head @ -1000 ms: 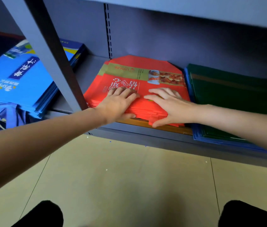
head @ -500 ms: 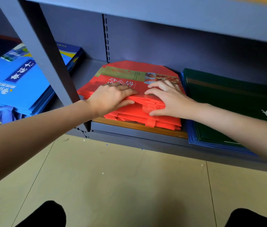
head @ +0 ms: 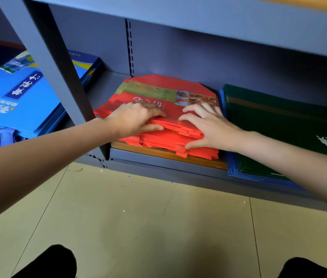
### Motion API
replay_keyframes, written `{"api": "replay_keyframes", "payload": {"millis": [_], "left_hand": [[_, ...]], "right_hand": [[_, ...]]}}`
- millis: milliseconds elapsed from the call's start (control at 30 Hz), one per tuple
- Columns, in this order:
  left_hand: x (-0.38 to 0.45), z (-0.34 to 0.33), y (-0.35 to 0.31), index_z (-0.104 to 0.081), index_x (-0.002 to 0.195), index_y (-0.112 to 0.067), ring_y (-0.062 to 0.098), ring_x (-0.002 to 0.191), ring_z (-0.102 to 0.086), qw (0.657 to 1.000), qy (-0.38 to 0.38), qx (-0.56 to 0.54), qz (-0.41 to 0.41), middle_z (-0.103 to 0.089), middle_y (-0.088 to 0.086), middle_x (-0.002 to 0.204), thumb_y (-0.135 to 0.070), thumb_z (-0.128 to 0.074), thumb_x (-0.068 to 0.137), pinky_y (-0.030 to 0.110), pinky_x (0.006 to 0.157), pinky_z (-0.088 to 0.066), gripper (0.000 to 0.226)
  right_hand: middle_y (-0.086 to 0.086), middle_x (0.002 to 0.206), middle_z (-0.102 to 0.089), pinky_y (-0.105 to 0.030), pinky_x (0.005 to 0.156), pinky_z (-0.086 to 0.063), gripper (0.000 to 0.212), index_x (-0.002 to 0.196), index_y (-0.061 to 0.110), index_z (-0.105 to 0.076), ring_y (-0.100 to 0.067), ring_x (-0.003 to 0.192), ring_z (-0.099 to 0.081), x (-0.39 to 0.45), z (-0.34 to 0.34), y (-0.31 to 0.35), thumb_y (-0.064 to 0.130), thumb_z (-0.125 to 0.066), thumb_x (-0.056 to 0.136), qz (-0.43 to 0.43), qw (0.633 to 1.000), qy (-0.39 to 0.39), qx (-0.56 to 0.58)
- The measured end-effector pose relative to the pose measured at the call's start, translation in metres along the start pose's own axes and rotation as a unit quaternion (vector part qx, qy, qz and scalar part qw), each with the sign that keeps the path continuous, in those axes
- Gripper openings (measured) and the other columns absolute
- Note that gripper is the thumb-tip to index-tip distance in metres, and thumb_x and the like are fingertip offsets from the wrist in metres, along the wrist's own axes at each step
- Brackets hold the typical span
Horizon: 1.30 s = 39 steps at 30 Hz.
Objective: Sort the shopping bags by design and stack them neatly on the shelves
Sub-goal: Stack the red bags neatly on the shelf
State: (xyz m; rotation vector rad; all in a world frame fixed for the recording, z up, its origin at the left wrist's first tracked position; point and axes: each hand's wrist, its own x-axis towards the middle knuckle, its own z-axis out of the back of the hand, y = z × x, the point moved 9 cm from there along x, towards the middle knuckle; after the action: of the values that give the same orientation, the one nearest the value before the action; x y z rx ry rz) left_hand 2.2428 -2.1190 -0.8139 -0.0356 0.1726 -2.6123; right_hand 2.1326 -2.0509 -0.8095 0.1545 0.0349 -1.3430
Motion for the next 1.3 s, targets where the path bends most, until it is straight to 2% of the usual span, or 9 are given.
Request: {"api": "replay_keyframes", "payload": {"millis": [133,267,467,600,767,900,1167,1233,1300], "left_hand": [[-0.003,-0.014,-0.003,-0.039,0.14,-0.024,0.024,0.128,-0.038,0.998,0.019,0.055,-0.011,-0.041,0.001,0.142,-0.057,-0.044,0.088,0.041,0.104,-0.034,0.062],[-0.002,-0.031,-0.007,-0.025,0.144,-0.026,0.022,0.132,-0.03,0.989,0.076,0.126,-0.017,-0.029,-0.002,0.146,-0.058,-0.05,0.085,0.04,0.107,-0.029,0.072],[0.005,-0.007,0.005,-0.041,0.134,-0.022,0.024,0.121,-0.043,0.996,0.04,-0.078,0.002,-0.047,0.003,0.131,-0.052,-0.065,0.077,0.037,0.098,-0.038,0.069],[0.007,0.006,0.007,-0.045,0.133,-0.021,0.027,0.119,-0.05,0.999,-0.013,-0.041,0.018,-0.052,0.003,0.131,-0.043,-0.06,0.086,0.04,0.094,-0.043,0.054],[0.003,-0.011,0.001,-0.041,0.137,-0.027,0.021,0.127,-0.043,0.998,0.066,0.021,0.005,-0.043,-0.005,0.141,-0.053,-0.055,0.085,0.038,0.096,-0.043,0.06],[0.002,-0.017,-0.001,-0.038,0.139,-0.029,0.02,0.129,-0.039,0.996,0.077,0.047,0.007,-0.04,-0.005,0.143,-0.056,-0.054,0.084,0.037,0.096,-0.04,0.063],[0.006,0.015,0.007,-0.046,0.133,-0.022,0.025,0.116,-0.052,0.998,0.023,-0.047,0.034,-0.055,0.002,0.129,-0.049,-0.064,0.081,0.033,0.093,-0.042,0.062],[0.008,0.02,0.009,-0.046,0.135,-0.023,0.026,0.116,-0.053,0.999,0.008,-0.018,0.043,-0.056,0.004,0.13,-0.045,-0.058,0.087,0.033,0.092,-0.041,0.054],[0.01,0.022,0.01,-0.048,0.134,-0.023,0.028,0.118,-0.052,0.999,0.002,-0.008,0.048,-0.055,0.005,0.132,-0.041,-0.053,0.091,0.035,0.095,-0.041,0.047]], "right_hand": [[0.001,0.149,-0.019,-0.046,0.113,-0.012,0.084,0.142,0.026,-0.03,-0.021,0.137,-0.011,0.004,-0.011,0.003,0.059,-0.065,0.074,-0.009,0.999,0.025,-0.034],[-0.001,0.15,-0.016,-0.052,0.114,-0.009,0.077,0.142,0.026,-0.03,-0.023,0.139,-0.008,0.007,-0.009,0.007,0.051,-0.066,0.078,0.01,0.997,0.021,-0.075],[0.0,0.143,-0.031,-0.049,0.108,-0.02,0.051,0.13,0.023,-0.047,-0.023,0.134,-0.02,0.009,0.037,0.0,0.031,-0.065,0.084,0.013,0.996,-0.075,-0.042],[-0.001,0.14,-0.036,-0.05,0.107,-0.022,0.04,0.125,0.02,-0.051,-0.024,0.132,-0.025,0.006,0.037,0.002,0.029,-0.06,0.088,0.028,0.993,-0.103,-0.051],[-0.001,0.147,-0.021,-0.055,0.113,-0.009,0.075,0.138,0.023,-0.036,-0.024,0.138,-0.01,0.002,-0.005,-0.01,0.056,-0.064,0.077,-0.008,0.998,0.017,-0.06],[-0.003,0.15,-0.013,-0.058,0.113,-0.001,0.086,0.143,0.024,-0.026,-0.026,0.14,-0.003,0.006,-0.018,-0.007,0.056,-0.067,0.075,-0.013,0.995,0.064,-0.08],[0.0,0.134,-0.042,-0.05,0.113,-0.009,0.044,0.12,0.019,-0.056,-0.022,0.127,-0.029,0.009,0.044,-0.018,0.035,-0.065,0.081,0.007,0.996,-0.079,-0.043],[0.001,0.13,-0.045,-0.047,0.113,-0.012,0.043,0.118,0.019,-0.058,-0.022,0.123,-0.033,0.011,0.045,-0.019,0.038,-0.065,0.08,0.005,0.996,-0.079,-0.036],[0.002,0.131,-0.044,-0.043,0.112,-0.016,0.052,0.123,0.021,-0.055,-0.022,0.124,-0.035,0.015,0.035,-0.018,0.045,-0.064,0.077,-0.001,1.0,-0.031,-0.003]]}}
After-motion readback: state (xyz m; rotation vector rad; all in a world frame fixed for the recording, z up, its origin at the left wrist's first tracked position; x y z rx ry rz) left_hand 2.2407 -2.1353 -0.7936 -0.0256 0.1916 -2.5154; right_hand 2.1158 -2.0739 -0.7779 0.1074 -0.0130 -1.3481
